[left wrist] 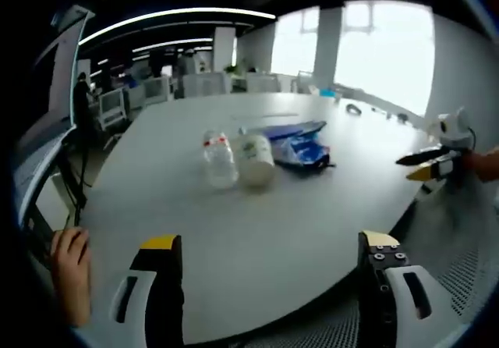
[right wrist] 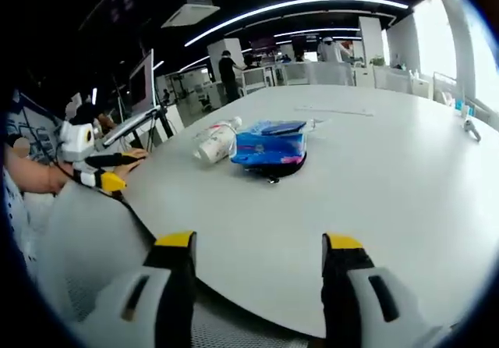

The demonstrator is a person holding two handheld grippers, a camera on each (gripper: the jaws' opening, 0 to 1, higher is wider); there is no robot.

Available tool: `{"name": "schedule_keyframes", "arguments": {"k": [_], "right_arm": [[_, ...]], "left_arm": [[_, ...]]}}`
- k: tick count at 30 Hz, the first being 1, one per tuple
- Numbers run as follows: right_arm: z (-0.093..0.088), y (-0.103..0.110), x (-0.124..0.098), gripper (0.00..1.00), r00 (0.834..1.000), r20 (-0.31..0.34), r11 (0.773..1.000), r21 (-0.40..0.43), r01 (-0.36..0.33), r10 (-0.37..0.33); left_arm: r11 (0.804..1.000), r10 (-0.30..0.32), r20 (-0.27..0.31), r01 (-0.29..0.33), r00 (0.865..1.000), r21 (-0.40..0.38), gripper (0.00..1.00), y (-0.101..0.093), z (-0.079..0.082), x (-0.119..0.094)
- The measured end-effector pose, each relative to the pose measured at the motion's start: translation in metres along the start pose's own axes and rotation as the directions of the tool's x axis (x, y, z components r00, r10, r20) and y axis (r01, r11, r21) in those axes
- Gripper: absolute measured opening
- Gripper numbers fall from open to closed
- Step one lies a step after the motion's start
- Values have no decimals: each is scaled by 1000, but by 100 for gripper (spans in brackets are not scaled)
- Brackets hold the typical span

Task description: Arrange the tabletop items into an orderly group along one side of the table until the central work area is clear of visible clutter.

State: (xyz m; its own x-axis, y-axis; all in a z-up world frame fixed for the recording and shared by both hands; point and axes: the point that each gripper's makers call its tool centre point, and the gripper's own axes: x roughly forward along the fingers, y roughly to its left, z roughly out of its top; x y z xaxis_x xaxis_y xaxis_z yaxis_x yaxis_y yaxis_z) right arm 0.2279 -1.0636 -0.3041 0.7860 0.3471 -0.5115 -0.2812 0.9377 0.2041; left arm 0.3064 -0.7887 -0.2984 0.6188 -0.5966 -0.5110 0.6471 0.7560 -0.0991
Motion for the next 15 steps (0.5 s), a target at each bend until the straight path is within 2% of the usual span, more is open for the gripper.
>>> {"name": "schedule_keyframes", "arguments": {"k": [6,12,15], "right_arm": [[0,2,1,64,1000,-7,1000,-3,-12,12],[-1,-3,2,66,1000,-14,1000,12,8,-8],[-2,-3,2,66,1000,-22,1000,2,4,-4]], "left_arm": [[1000,2,-6,-2,1000,-5,89,1,-1,0],[1000,-21,-34,21,999,-7,89,-3,-5,1],[1000,-21,-27,20,999,-9,89,-3,-3,1]]}}
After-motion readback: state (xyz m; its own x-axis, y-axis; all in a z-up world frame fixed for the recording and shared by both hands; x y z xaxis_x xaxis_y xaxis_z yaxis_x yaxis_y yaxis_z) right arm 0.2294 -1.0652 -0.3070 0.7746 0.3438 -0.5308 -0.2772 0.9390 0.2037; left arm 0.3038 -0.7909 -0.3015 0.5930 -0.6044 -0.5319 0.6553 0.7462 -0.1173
